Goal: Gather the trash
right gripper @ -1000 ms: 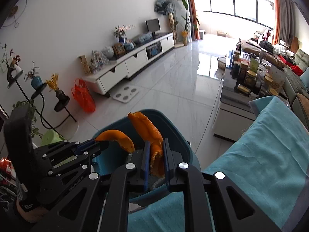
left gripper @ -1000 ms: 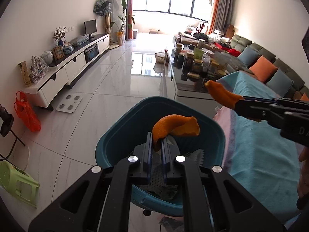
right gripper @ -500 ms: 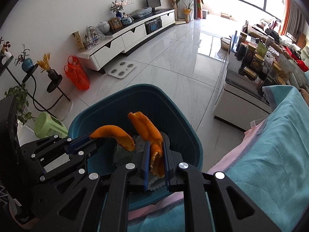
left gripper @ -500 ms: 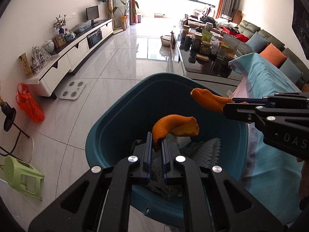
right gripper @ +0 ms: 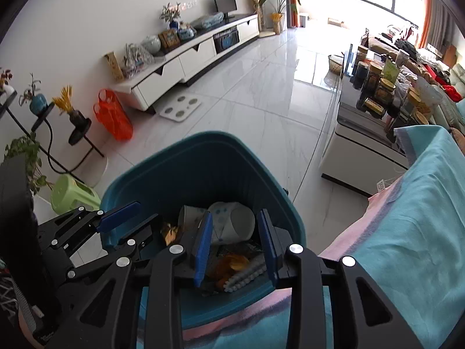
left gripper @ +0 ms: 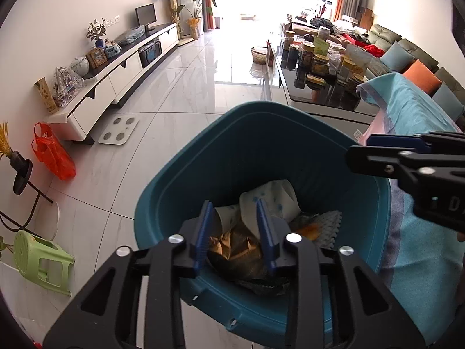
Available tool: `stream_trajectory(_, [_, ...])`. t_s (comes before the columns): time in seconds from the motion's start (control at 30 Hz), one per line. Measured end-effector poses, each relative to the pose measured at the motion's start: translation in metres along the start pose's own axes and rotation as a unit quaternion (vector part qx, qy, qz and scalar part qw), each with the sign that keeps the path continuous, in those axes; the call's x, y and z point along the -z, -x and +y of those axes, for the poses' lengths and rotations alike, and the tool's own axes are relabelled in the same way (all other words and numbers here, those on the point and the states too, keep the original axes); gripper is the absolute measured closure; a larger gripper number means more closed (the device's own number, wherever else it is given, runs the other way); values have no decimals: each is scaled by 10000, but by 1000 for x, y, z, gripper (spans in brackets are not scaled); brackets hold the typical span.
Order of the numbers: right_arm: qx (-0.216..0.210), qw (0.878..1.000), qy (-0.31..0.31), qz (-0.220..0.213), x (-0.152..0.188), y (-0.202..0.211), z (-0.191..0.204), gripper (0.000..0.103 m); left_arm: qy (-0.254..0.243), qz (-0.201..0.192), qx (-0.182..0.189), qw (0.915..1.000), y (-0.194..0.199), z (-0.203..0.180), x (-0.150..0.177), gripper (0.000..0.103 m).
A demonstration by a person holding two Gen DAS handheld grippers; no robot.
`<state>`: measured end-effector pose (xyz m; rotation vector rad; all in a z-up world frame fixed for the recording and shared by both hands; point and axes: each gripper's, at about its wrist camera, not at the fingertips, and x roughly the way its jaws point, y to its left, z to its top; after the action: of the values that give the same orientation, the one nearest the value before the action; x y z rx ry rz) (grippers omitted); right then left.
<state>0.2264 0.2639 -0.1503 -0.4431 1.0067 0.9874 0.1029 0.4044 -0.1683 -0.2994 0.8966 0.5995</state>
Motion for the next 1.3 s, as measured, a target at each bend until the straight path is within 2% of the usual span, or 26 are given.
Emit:
stream_trajectory(0.1, [-15,9998,-88,-191,2,13,-6,71,12,-46,-3,10000,3,-2,-2,65])
stream_trajectory(0.17, [-49,9992,-163,-358,4,24,-10,64,-14,-109,-33,9999,8,-3,-3,61])
stream_trajectory(0.27, [27,9978,-248,-613,8,43,-19,54,-24,-172,-36,9998,16,-6,-5,54])
stream_trajectory(0.33, [55,9960,-346,-823,14,57,-27,41,-22,-236,9,9997,23,-7,-6,49])
stream_trajectory(0.4, [147,9941,-388,-1001,19,69,-33,33,-33,-339,72,9994,33,-9,-7,44])
stream_trajectory(0.43, [224,9929,-412,-1092,23,77,-36,26,-30,-402,107,9991,39,-11,-7,37])
stream_trajectory(0.67, [556,9839,-669,-1559,55,123,-65,10,85,-1086,431,9931,97,-28,-9,6])
stream_trajectory(0.73, [635,9800,-725,-1742,65,138,-72,7,135,-1276,552,9902,116,-34,-8,6])
stream_trajectory(1.0, [1146,9593,-1110,-2331,120,198,-95,7,63,-1809,1058,9778,181,-70,0,6])
stream_trajectory(1.13, [1543,9421,-1330,-2664,156,229,-105,7,-122,-2109,1291,9689,212,-97,12,6])
stream_trajectory(1.3, [2146,9134,-1631,-3051,200,269,-116,7,-414,-2432,1610,9556,248,-133,31,6])
